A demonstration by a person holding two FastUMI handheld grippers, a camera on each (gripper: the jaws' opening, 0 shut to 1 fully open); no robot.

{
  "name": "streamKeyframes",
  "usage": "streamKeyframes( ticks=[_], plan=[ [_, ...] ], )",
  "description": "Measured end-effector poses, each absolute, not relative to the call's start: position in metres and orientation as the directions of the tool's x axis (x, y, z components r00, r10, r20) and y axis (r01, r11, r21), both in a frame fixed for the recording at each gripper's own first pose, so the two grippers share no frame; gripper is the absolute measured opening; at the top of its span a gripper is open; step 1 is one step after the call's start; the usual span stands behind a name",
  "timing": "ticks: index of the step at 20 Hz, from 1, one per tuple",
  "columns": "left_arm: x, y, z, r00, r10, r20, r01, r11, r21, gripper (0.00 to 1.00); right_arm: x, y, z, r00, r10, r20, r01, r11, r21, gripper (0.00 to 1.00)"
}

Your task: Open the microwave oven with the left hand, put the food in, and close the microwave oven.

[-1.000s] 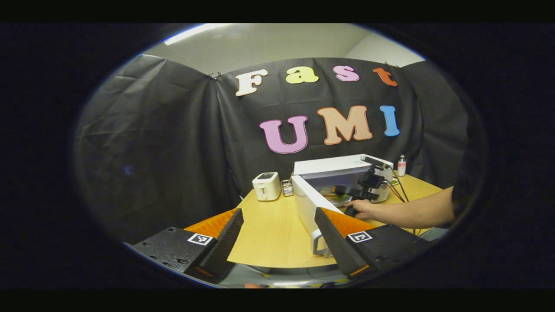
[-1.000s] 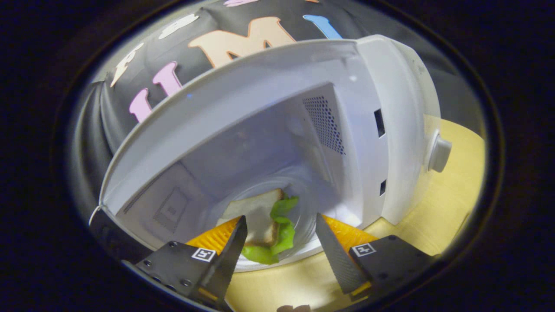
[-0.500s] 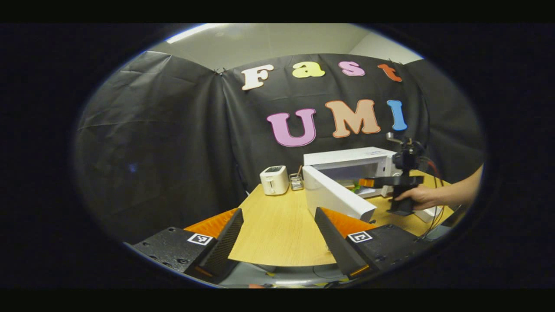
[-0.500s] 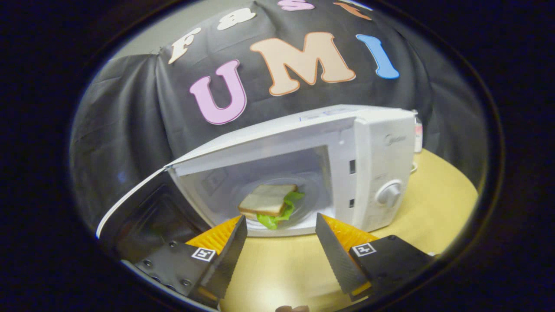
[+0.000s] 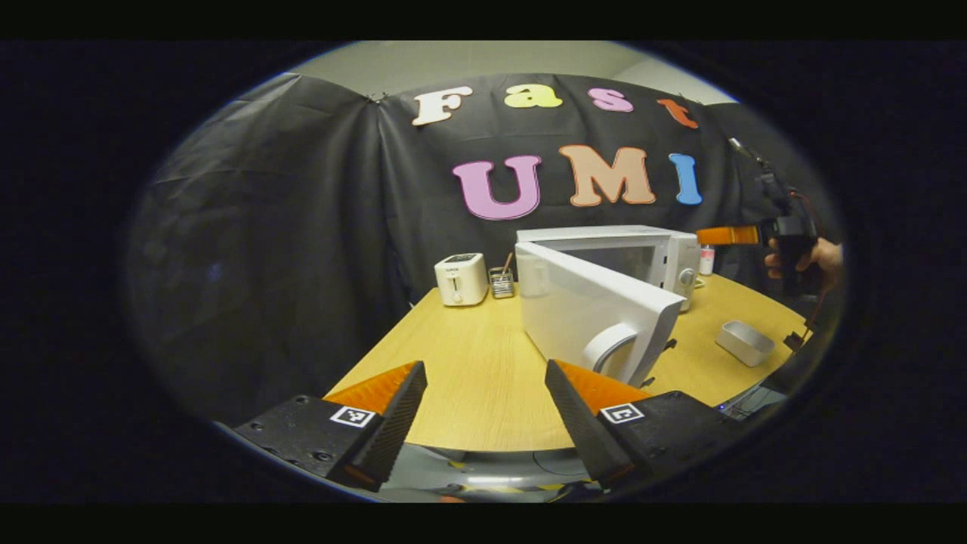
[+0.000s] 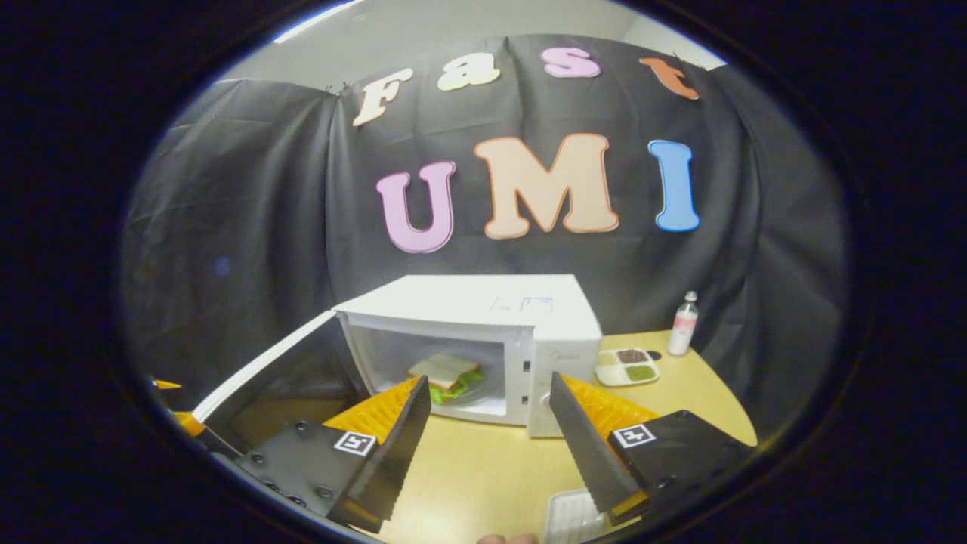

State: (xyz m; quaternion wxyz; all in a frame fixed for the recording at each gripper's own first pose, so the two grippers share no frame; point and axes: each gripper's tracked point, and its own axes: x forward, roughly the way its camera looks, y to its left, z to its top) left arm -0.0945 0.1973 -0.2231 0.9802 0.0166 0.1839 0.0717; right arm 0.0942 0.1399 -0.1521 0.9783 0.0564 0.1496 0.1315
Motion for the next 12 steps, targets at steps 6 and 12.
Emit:
streamKeyframes(
  ticks=[6,12],
  plan=[
    [-0.075,0.194,-0.246,0.899,0.129,-0.418,-0.106,0.991,0.077,0.44,0.078,0.125,-0.090,0.953,0.252,-0.168,-0.246,0.968,0.053,0.87],
    [-0.060,0.163,-0.256,0.905,0.067,-0.421,-0.023,0.994,0.109,0.05,0.069,0.106,-0.061,0.970,0.203,-0.136,-0.195,0.979,0.065,0.90]
  ],
)
